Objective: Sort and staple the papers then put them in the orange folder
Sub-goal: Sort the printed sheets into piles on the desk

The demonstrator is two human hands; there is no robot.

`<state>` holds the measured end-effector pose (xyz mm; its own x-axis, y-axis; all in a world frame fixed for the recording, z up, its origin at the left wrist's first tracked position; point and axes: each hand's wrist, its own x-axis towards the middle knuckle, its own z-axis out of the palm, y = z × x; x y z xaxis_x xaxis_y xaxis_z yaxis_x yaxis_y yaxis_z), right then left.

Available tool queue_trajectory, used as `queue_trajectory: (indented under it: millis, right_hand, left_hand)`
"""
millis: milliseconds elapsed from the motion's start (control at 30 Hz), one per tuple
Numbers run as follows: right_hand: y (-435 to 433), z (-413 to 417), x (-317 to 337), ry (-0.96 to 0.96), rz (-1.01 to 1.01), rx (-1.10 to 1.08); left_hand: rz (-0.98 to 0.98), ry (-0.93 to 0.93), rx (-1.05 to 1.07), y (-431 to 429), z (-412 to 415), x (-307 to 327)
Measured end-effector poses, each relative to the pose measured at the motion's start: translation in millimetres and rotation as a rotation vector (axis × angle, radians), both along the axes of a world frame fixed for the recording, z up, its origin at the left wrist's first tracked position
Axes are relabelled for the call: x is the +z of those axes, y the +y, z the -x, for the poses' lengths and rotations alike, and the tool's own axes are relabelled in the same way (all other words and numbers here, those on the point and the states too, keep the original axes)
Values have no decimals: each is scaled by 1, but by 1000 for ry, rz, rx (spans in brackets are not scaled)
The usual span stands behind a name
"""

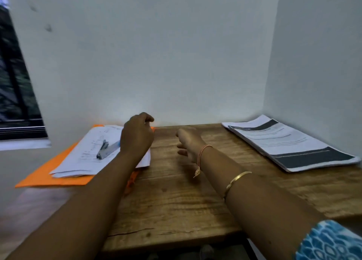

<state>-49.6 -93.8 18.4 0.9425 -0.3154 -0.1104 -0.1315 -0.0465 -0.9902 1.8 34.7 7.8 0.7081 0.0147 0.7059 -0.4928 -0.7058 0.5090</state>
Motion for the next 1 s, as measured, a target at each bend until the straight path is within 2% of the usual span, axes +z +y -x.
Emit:
queue_trajectory:
  millis: [67, 200, 333, 467, 567, 667, 867, 933, 1000]
  right_hand:
    - [15, -6, 3, 15, 0, 56]
    - [38, -24, -1, 60, 10, 214]
    - [56, -36, -6, 73, 37, 294]
    - [60, -42, -5, 124, 160, 292]
    - [62, -50, -6, 107, 170, 297]
    - [67, -60, -9, 68, 272, 245]
    - [78, -66, -16, -54, 657, 212]
    - [76, -67, -14, -72, 681, 210]
    - [68, -71, -9, -84, 599, 170]
  left_hand:
    - [-44, 72, 109, 29, -13, 1]
    - [-181, 452, 365, 76, -37, -14]
    - [-222, 594, 351, 95, -52, -42]
    - [-256, 554, 317, 98, -59, -44]
    - [-300, 528, 321, 94, -58, -41]
    - [-292, 497, 314, 88, -55, -41]
    - [-152, 497, 261, 87, -57, -35]
    - [-80, 476, 248, 88, -58, -33]
    - [-24, 441, 244, 89, -58, -31]
